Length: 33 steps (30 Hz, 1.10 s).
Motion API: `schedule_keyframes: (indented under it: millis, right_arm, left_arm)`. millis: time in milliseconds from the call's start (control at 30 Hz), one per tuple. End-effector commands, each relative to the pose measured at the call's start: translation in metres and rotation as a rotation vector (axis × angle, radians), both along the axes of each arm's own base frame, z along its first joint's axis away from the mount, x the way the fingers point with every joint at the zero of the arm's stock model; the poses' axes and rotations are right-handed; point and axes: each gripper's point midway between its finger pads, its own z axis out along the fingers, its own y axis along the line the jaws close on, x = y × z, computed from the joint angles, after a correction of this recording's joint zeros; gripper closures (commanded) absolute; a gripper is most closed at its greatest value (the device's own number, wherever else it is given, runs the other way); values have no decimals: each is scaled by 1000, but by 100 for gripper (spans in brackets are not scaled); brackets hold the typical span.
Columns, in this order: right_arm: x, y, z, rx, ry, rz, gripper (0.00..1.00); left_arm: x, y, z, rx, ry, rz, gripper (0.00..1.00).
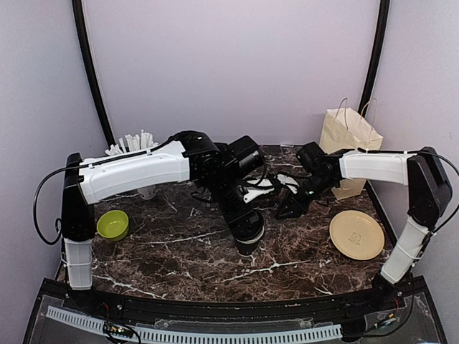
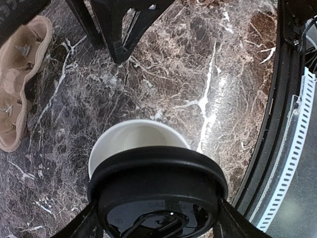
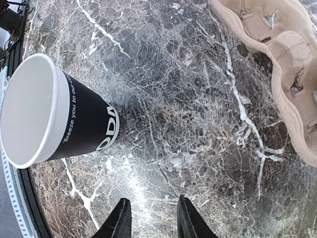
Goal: Pack the takeout coffee
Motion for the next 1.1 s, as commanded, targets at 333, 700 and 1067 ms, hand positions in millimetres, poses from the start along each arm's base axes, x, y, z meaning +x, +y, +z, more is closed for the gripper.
schedule_keyframes:
  millis: [333, 700, 1067]
  right_arm:
    - [3, -2, 2, 67, -10, 14, 69]
    - [2, -3, 3, 74, -1, 13, 69]
    - [5, -8, 11, 79, -3, -6, 69]
  left_arm:
    - [9, 0, -5, 53, -32, 6, 28]
    - [12, -10, -13, 51, -28, -8, 24]
    - [18, -19, 7, -1, -64, -4, 1]
